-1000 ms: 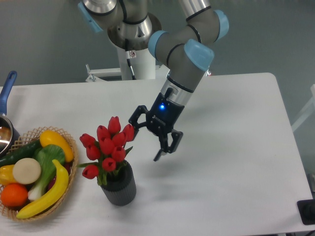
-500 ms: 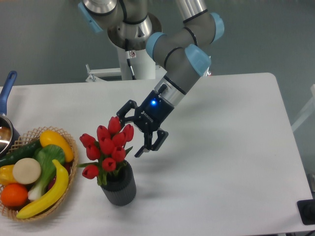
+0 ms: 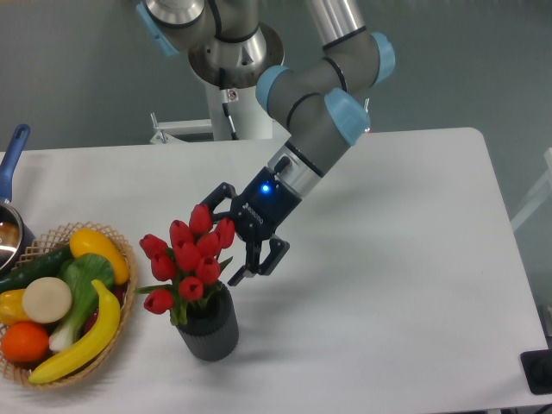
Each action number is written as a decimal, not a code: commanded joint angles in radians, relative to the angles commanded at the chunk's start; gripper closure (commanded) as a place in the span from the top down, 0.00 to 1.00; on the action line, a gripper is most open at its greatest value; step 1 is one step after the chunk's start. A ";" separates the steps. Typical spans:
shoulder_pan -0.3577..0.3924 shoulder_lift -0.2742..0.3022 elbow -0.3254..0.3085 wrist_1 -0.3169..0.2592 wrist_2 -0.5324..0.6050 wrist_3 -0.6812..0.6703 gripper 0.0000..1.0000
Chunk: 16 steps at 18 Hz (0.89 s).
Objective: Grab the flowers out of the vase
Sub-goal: 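Lower the gripper around the tulip stems and close on them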
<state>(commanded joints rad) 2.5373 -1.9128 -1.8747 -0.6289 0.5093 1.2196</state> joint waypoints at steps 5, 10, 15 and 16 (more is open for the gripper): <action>-0.025 -0.003 0.011 0.000 0.000 -0.009 1.00; -0.025 -0.008 0.015 0.002 0.000 0.001 0.30; -0.023 -0.008 0.029 0.003 0.000 0.003 0.00; -0.022 -0.006 0.029 0.003 0.000 0.003 0.00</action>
<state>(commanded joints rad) 2.5157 -1.9190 -1.8454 -0.6259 0.5093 1.2226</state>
